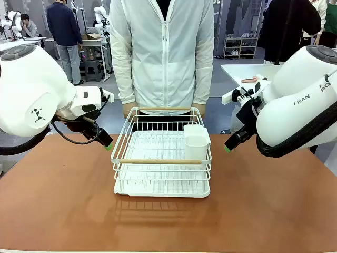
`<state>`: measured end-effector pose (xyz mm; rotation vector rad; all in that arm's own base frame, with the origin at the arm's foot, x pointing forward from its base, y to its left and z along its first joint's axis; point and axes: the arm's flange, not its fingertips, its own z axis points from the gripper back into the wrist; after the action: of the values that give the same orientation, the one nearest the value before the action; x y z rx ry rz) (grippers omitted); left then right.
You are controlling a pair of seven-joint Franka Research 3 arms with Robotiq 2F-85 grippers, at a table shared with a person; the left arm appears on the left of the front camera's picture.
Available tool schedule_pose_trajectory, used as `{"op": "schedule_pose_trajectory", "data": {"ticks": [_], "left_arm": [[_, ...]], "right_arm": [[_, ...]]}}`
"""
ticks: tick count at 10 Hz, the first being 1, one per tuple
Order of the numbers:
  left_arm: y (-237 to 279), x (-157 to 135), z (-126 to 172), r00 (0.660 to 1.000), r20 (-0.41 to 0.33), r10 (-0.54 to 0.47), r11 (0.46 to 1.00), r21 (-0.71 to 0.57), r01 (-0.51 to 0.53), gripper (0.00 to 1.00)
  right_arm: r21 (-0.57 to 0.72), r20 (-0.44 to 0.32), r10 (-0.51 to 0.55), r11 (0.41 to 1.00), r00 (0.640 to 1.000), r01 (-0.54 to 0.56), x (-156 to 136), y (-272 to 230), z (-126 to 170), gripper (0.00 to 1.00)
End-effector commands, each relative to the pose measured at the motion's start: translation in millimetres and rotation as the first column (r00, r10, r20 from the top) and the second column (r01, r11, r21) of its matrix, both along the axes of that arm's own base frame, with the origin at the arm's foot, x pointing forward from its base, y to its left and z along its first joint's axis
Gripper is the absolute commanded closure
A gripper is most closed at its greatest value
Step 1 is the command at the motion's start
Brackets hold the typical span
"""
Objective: Clean the table.
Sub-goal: Pick up the Lint Roller when the human hands it over.
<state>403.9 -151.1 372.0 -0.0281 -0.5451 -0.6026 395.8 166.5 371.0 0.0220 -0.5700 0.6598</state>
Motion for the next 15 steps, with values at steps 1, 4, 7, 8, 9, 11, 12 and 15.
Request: {"op": "schedule_pose_trajectory", "data": {"ticks": [1,4,7,8,9,11,12,15], "left_arm": [[0,0,0,1.0,0.0,0.0,1.0,0.0,0.0,0.0],[0,0,0,1.0,0.0,0.0,1.0,0.0,0.0,0.0],[0,0,0,1.0,0.0,0.0,1.0,0.0,0.0,0.0],[0,0,0,1.0,0.0,0.0,1.0,0.0,0.0,0.0],[0,0,0,1.0,0.0,0.0,1.0,0.0,0.0,0.0],[0,0,0,1.0,0.0,0.0,1.0,0.0,0.0,0.0],[0,0,0,1.0,0.0,-0.001,1.0,0.0,0.001,0.0],[32,21,88,0.958,-0.283,-0.045,0.904,-0.421,-0.081,0.0]], "right_arm": [[0.0,0.0,0.0,1.0,1.0,0.0,0,0,0,0.0],[0.0,0.0,0.0,1.0,1.0,0.0,0,0,0,0.0],[0.0,0.0,0.0,1.0,1.0,0.0,0,0,0,0.0],[0.0,0.0,0.0,1.0,1.0,0.0,0,0,0,0.0],[0.0,0.0,0.0,1.0,1.0,0.0,0,0,0,0.0],[0.0,0.0,0.0,1.0,1.0,0.0,0,0,0,0.0],[-0.001,0.0,0.0,1.0,1.0,0.0,0,-1,0,0.0],[0.374,-0.146,0.048,0.927,0.988,0.01,12,-55,93,0.0]]}}
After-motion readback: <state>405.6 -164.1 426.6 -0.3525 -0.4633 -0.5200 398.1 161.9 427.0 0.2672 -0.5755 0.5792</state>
